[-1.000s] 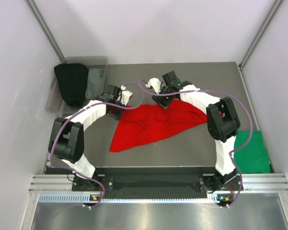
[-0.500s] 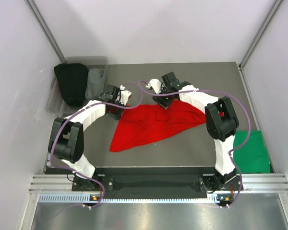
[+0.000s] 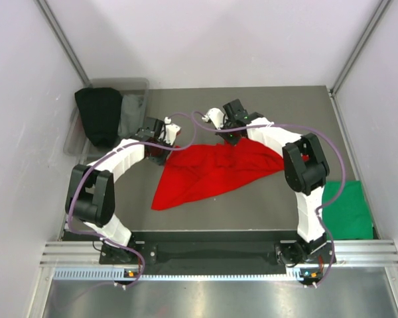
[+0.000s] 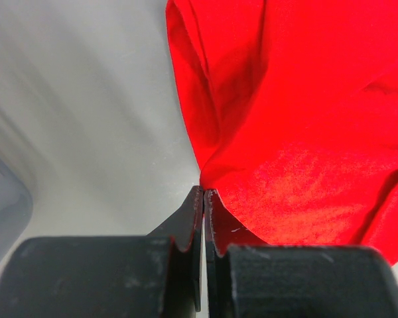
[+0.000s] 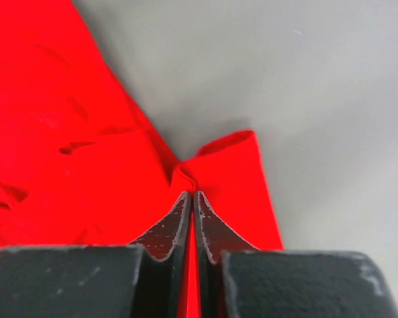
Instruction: Fold and stack the t-shirts
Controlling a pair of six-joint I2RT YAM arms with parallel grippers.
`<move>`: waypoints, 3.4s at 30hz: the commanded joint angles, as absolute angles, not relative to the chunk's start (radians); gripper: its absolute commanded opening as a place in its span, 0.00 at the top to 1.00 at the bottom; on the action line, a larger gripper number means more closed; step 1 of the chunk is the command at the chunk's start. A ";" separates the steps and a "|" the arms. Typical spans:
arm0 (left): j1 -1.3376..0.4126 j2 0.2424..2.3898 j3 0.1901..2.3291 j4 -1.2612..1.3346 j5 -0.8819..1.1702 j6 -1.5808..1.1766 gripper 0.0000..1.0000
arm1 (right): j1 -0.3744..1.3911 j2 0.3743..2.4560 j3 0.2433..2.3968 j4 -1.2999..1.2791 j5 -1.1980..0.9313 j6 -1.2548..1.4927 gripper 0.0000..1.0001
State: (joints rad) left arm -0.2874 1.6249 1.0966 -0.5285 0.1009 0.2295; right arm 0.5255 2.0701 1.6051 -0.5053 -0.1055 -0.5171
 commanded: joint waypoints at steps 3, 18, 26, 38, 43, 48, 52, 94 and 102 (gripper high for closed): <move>-0.282 1.591 1.192 -0.557 0.149 0.241 1.00 | 0.520 1.824 1.576 -0.446 0.035 -0.561 1.00; -0.299 1.529 1.721 -0.831 0.144 0.440 1.00 | 0.226 1.255 1.525 -0.406 0.077 -0.658 1.00; -0.299 1.427 1.870 -0.831 0.045 0.492 1.00 | 0.169 1.069 1.591 -0.448 0.202 -0.680 1.00; -0.299 1.203 1.987 -0.801 -0.023 0.538 1.00 | 0.147 0.937 1.847 -0.612 0.311 -0.727 1.00; -0.299 1.076 1.964 -0.788 -0.009 0.548 1.00 | 0.149 0.836 1.925 -0.716 0.313 -0.684 1.00; -0.299 1.016 2.020 -0.788 -0.038 0.569 1.00 | 0.150 0.766 1.982 -0.712 0.337 -0.732 1.00; -0.299 1.047 2.057 -0.792 -0.066 0.606 1.00 | 0.167 0.770 1.962 -0.655 0.371 -0.822 1.00; -0.253 2.324 1.919 0.033 -0.239 0.819 1.00 | -0.008 2.180 1.848 -0.051 0.255 -0.678 1.00; -0.295 2.434 1.960 0.297 -0.270 0.954 1.00 | 0.063 2.345 2.103 -0.094 0.278 -0.690 1.00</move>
